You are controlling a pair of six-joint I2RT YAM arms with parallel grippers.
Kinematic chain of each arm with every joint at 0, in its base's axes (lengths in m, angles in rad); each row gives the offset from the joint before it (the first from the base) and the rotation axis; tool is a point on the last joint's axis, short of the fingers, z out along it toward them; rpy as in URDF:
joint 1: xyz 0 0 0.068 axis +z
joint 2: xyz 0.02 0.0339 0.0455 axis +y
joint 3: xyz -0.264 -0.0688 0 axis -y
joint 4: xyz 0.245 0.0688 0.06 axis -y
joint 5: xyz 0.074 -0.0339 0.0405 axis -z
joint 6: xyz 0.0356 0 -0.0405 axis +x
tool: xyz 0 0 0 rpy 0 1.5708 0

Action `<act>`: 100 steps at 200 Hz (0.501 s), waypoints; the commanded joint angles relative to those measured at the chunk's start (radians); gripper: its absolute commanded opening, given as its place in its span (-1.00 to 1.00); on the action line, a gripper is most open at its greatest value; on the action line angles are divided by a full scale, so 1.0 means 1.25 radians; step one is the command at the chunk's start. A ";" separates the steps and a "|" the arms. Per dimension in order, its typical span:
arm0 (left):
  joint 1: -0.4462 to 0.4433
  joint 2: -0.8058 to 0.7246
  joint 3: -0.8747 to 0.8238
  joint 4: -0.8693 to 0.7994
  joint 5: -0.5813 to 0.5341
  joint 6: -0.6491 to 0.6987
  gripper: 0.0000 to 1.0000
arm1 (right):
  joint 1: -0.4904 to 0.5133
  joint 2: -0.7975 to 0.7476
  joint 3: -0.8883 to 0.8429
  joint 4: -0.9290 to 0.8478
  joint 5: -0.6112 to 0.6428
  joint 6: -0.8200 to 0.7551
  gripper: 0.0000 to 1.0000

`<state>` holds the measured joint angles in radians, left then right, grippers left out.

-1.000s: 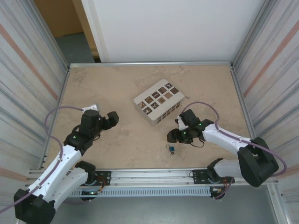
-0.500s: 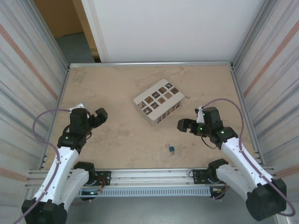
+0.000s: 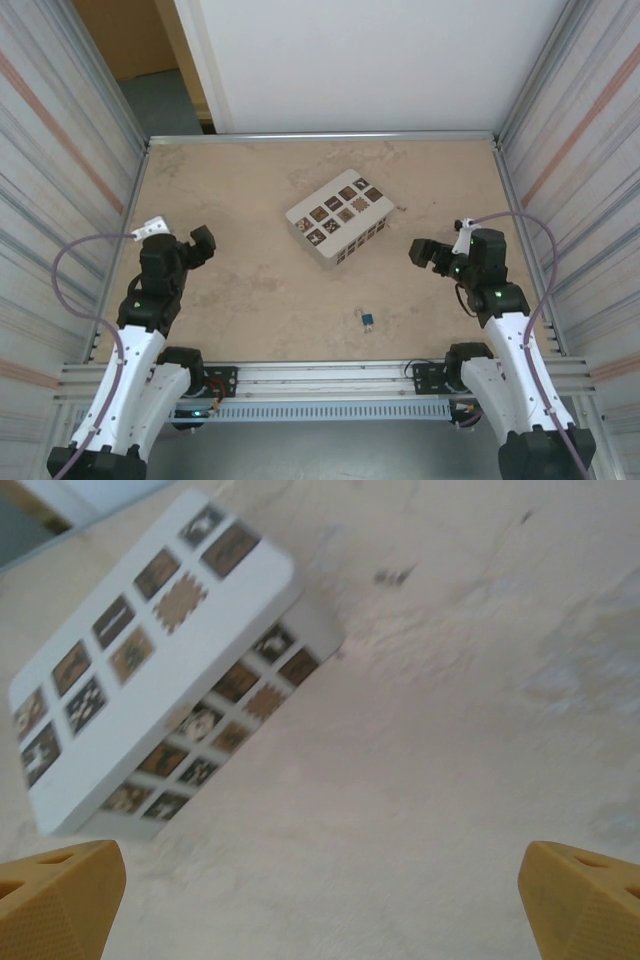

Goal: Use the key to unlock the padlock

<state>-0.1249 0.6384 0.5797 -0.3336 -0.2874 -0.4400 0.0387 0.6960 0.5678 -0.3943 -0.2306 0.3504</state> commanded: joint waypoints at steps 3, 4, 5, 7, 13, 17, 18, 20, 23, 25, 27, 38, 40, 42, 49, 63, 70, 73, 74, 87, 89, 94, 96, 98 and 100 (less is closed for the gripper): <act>0.005 -0.008 -0.046 0.125 -0.093 0.094 0.97 | -0.045 -0.032 -0.041 0.122 0.064 -0.077 0.98; 0.005 -0.008 -0.048 0.129 -0.093 0.097 0.97 | -0.046 -0.033 -0.045 0.128 0.066 -0.079 0.98; 0.005 -0.007 -0.049 0.132 -0.095 0.099 0.97 | -0.048 -0.034 -0.048 0.134 0.068 -0.082 0.98; 0.005 -0.006 -0.051 0.138 -0.098 0.103 0.97 | -0.052 -0.037 -0.054 0.145 0.071 -0.086 0.98; 0.005 -0.002 -0.058 0.155 -0.104 0.115 0.97 | -0.061 -0.043 -0.073 0.178 0.082 -0.098 0.98; 0.005 0.002 -0.062 0.166 -0.106 0.124 0.97 | -0.067 -0.046 -0.085 0.201 0.089 -0.105 0.98; 0.005 0.003 -0.063 0.169 -0.107 0.127 0.97 | -0.068 -0.047 -0.089 0.207 0.091 -0.107 0.98; 0.005 0.005 -0.066 0.174 -0.109 0.134 0.97 | -0.070 -0.048 -0.095 0.218 0.096 -0.110 0.98; 0.005 0.008 -0.069 0.184 -0.110 0.142 0.97 | -0.073 -0.049 -0.105 0.234 0.103 -0.115 0.98; 0.005 0.011 -0.071 0.190 -0.110 0.147 0.97 | -0.076 -0.049 -0.110 0.244 0.108 -0.117 0.98; 0.005 0.014 -0.073 0.195 -0.111 0.151 0.97 | -0.077 -0.049 -0.115 0.254 0.113 -0.119 0.98; 0.005 0.032 -0.080 0.220 -0.115 0.168 0.97 | -0.087 -0.043 -0.141 0.302 0.140 -0.124 0.98; 0.005 0.035 -0.081 0.225 -0.115 0.172 0.97 | -0.089 -0.041 -0.145 0.310 0.144 -0.124 0.98; 0.005 0.039 -0.082 0.230 -0.114 0.176 0.97 | -0.091 -0.039 -0.148 0.316 0.147 -0.124 0.98; 0.005 0.052 -0.084 0.245 -0.117 0.183 0.97 | -0.097 -0.029 -0.158 0.338 0.155 -0.126 0.98; 0.005 0.082 -0.090 0.272 -0.127 0.192 0.97 | -0.111 0.000 -0.175 0.386 0.155 -0.124 0.98; 0.005 0.097 -0.094 0.287 -0.130 0.197 0.97 | -0.113 0.015 -0.185 0.414 0.159 -0.122 0.98; 0.005 0.103 -0.095 0.295 -0.130 0.201 0.97 | -0.114 0.022 -0.189 0.424 0.162 -0.122 0.98; 0.005 0.106 -0.096 0.297 -0.131 0.203 0.97 | -0.114 0.024 -0.191 0.429 0.163 -0.122 0.98; 0.005 0.138 -0.103 0.332 -0.128 0.222 0.97 | -0.116 0.049 -0.210 0.487 0.174 -0.126 0.98; 0.005 0.143 -0.103 0.336 -0.127 0.225 0.97 | -0.116 0.052 -0.213 0.495 0.176 -0.127 0.98; 0.005 0.157 -0.103 0.347 -0.124 0.231 0.97 | -0.116 0.061 -0.219 0.514 0.180 -0.128 0.98; 0.005 0.163 -0.103 0.349 -0.123 0.233 0.97 | -0.116 0.066 -0.222 0.521 0.182 -0.129 0.98; 0.005 0.169 -0.103 0.352 -0.120 0.236 0.97 | -0.116 0.069 -0.224 0.529 0.183 -0.129 0.98; 0.005 0.173 -0.103 0.355 -0.119 0.238 0.97 | -0.116 0.072 -0.225 0.536 0.184 -0.130 0.98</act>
<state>-0.1249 0.7986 0.4629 -0.0029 -0.4145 -0.2157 -0.1005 0.7513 0.3157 0.0853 -0.0483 0.2226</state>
